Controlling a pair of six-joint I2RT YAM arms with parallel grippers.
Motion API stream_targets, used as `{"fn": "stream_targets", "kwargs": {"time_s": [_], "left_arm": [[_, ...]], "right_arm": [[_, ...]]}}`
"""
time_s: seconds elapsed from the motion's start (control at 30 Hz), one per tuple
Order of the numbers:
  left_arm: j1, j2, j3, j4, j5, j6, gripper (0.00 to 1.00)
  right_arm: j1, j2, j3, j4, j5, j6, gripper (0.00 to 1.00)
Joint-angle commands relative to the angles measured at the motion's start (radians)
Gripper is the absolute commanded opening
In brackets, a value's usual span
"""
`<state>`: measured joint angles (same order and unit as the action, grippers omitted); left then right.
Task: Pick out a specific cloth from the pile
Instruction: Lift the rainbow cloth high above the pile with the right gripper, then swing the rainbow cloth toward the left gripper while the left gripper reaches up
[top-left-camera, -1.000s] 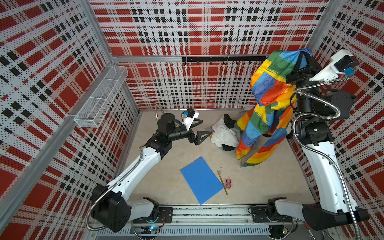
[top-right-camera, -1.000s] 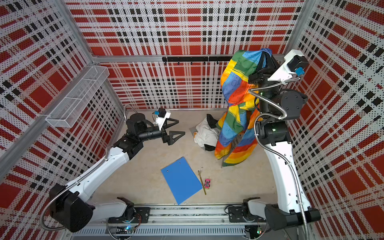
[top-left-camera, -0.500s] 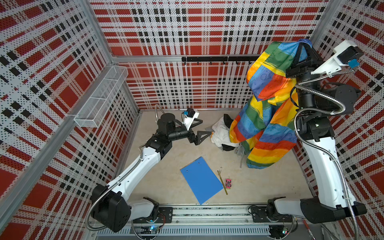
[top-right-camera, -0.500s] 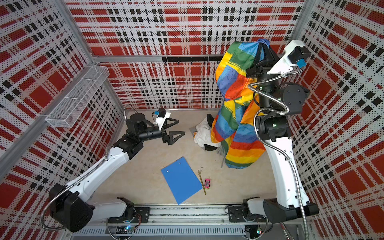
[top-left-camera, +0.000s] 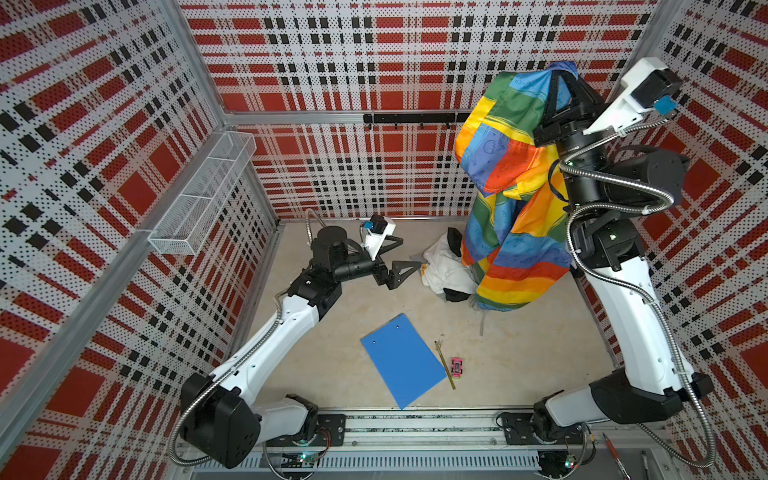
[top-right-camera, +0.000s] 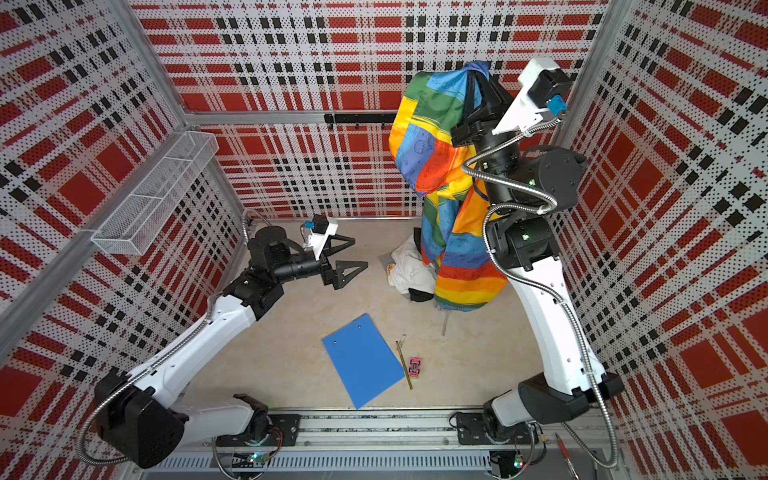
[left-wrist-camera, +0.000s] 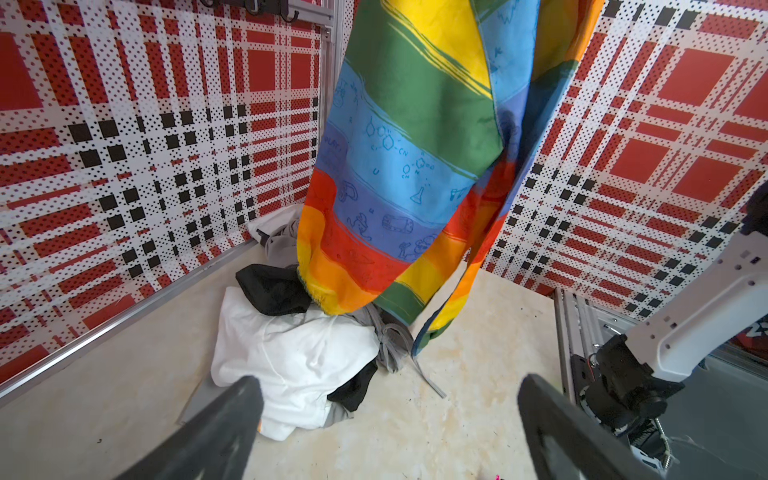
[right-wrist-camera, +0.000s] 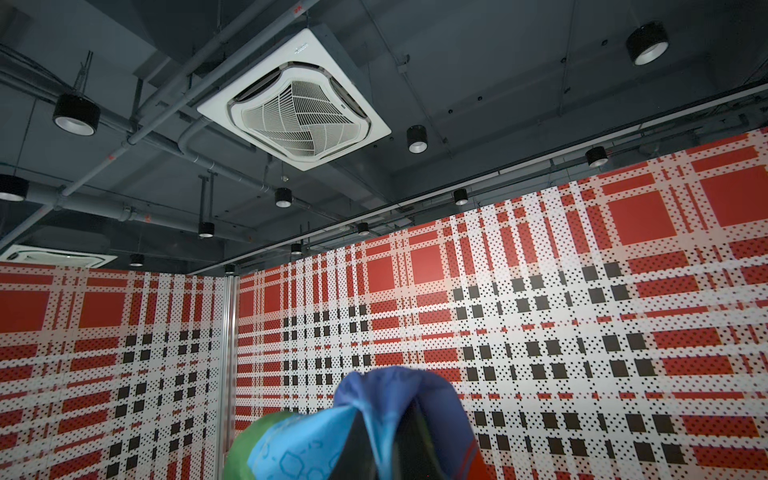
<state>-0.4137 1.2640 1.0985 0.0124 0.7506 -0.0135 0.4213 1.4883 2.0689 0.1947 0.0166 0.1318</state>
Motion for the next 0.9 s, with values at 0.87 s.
{"fn": "stream_targets", "kwargs": {"time_s": [0.87], "left_arm": [[0.236,-0.129,-0.07,0.2,0.056,-0.114,0.99]], "right_arm": [[0.288,0.258,0.252,0.146,0.103,-0.134,0.08]]}}
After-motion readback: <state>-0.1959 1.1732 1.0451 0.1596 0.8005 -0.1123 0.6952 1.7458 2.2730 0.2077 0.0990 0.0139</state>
